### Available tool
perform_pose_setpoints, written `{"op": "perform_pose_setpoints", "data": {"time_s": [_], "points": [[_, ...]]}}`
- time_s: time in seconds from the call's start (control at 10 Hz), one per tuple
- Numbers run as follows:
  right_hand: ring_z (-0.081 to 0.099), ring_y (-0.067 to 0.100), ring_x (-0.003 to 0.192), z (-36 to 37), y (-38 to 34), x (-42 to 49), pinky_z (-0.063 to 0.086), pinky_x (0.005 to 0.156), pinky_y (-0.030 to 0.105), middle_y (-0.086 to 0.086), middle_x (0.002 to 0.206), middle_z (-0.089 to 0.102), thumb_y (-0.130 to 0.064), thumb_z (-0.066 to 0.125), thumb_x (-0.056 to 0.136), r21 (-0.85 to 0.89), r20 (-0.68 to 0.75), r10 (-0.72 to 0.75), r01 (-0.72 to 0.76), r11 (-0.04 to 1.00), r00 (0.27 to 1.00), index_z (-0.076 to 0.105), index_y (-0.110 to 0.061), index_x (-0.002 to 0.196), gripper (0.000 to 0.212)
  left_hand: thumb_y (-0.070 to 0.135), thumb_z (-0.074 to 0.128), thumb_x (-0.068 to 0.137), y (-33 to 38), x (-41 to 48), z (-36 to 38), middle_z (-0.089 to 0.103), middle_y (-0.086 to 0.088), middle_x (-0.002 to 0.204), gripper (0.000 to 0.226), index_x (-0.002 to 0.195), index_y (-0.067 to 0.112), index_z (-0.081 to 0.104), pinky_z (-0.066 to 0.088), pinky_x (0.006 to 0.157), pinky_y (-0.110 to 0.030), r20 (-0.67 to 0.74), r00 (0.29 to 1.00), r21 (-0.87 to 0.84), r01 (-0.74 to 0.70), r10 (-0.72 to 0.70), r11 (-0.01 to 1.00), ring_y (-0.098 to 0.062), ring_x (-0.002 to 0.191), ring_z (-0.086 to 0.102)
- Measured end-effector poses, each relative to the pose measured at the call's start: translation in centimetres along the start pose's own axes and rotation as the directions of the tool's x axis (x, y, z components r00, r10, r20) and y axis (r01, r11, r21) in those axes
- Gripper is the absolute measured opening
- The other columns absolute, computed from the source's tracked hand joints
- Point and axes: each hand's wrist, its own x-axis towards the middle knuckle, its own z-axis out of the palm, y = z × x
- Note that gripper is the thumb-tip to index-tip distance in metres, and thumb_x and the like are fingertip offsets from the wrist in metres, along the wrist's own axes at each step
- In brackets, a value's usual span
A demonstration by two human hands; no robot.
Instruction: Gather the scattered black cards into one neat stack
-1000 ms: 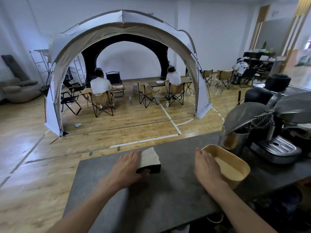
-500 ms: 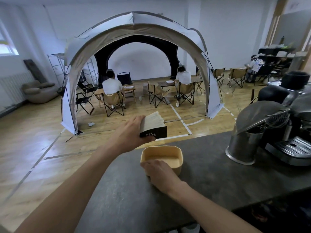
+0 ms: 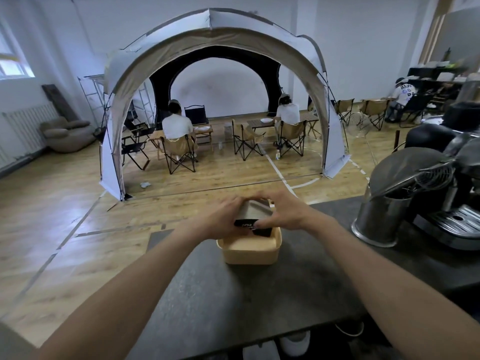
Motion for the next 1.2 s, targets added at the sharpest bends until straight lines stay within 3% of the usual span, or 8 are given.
{"op": "perform_pose_setpoints", "data": {"time_s": [0.3,0.4,0.5,0.6,0.7,0.8,1.0,1.2], "points": [[0.055,0.008,0.123,4.0,3.4,-1.5,0.044,0.104,0.019,-0.006,0.133,0.062,-0.030,0.083,0.071,0.100,0.035,0.133,-0.136,0.986,0.990,0.057,-0.027,0.142,0.076,0.062,0.071,0.087,-0.5,1.8,5.4,0.053,-0.004,0.143,0.084,0.152,0.021,0.038,0.040,0.107,-0.039,0.033,0.995,-0.018,-0.091,0.091,0.996,-0.026,0.130,0.052],[0.047,0.007,0.133,5.1,3.9,-1.7,0.031,0.107,0.011,-0.004,0.148,0.053,-0.027,0.081,0.080,0.031,0.051,0.128,-0.130,0.991,0.990,0.051,-0.020,0.148,0.075,0.063,0.067,0.089,-1.1,1.6,7.0,0.048,-0.005,0.148,0.086,0.155,0.020,0.033,0.036,0.114,-0.039,0.032,0.994,-0.037,-0.099,0.100,0.994,-0.025,0.134,0.046],[0.023,0.006,0.152,5.9,4.9,-1.7,0.014,0.123,0.021,-0.006,0.164,0.033,-0.031,0.074,0.087,0.009,0.132,0.142,-0.144,0.989,0.981,0.041,-0.018,0.155,0.077,0.068,0.057,0.093,-1.3,1.7,7.8,0.039,-0.007,0.149,0.090,0.161,0.018,0.024,0.030,0.118,-0.042,0.051,0.996,-0.048,-0.071,0.074,0.996,-0.027,0.137,0.037],[0.013,0.004,0.154,5.7,5.1,-1.8,0.015,0.128,0.035,-0.013,0.167,0.021,-0.048,0.059,0.078,0.097,0.191,0.173,-0.194,0.976,0.966,0.034,-0.026,0.158,0.087,0.065,0.039,0.103,-1.6,1.1,8.1,0.031,-0.003,0.156,0.079,0.163,0.017,0.020,0.023,0.124,-0.043,0.024,0.997,-0.170,-0.064,0.069,0.983,-0.023,0.145,0.027],[0.003,0.005,0.155,6.2,4.9,-1.3,0.010,0.126,0.032,-0.009,0.170,0.008,-0.040,0.048,0.087,0.201,0.092,0.196,-0.211,0.957,0.976,0.022,-0.024,0.162,0.081,0.057,0.025,0.107,-1.8,0.6,8.2,0.020,-0.001,0.167,0.071,0.165,0.017,0.015,0.014,0.128,-0.046,-0.104,0.994,-0.186,-0.055,0.036,0.981,-0.022,0.154,0.014],[-0.011,0.010,0.156,8.1,5.0,-0.2,0.000,0.129,0.039,0.000,0.171,-0.008,-0.037,0.028,0.107,-0.014,0.060,0.273,-0.273,0.962,0.960,0.002,-0.014,0.163,0.066,0.047,0.017,0.112,-1.1,1.5,8.5,-0.012,-0.007,0.173,0.069,0.164,0.008,-0.006,-0.007,0.130,-0.043,0.014,0.989,-0.146,0.147,-0.146,0.978,-0.021,0.159,-0.016],[-0.013,0.012,0.156,7.9,5.9,1.6,-0.002,0.128,0.040,0.002,0.171,-0.011,-0.041,0.022,0.108,-0.175,0.182,0.209,-0.177,0.968,0.961,-0.002,-0.013,0.162,0.066,0.049,0.016,0.110,0.1,1.7,9.7,-0.018,-0.014,0.171,0.074,0.161,0.002,-0.011,-0.010,0.127,-0.042,0.075,0.936,-0.155,0.352,-0.344,0.923,-0.028,0.158,-0.019],[-0.010,0.015,0.157,7.8,5.9,1.7,0.000,0.128,0.046,0.002,0.171,-0.008,-0.044,0.020,0.105,-0.156,0.215,0.239,-0.208,0.966,0.947,-0.002,-0.014,0.163,0.069,0.055,0.017,0.109,-0.4,1.9,8.5,-0.013,-0.016,0.172,0.079,0.162,0.003,-0.007,-0.005,0.128,-0.047,0.139,0.934,-0.182,0.351,-0.329,0.919,-0.030,0.159,-0.014]]}}
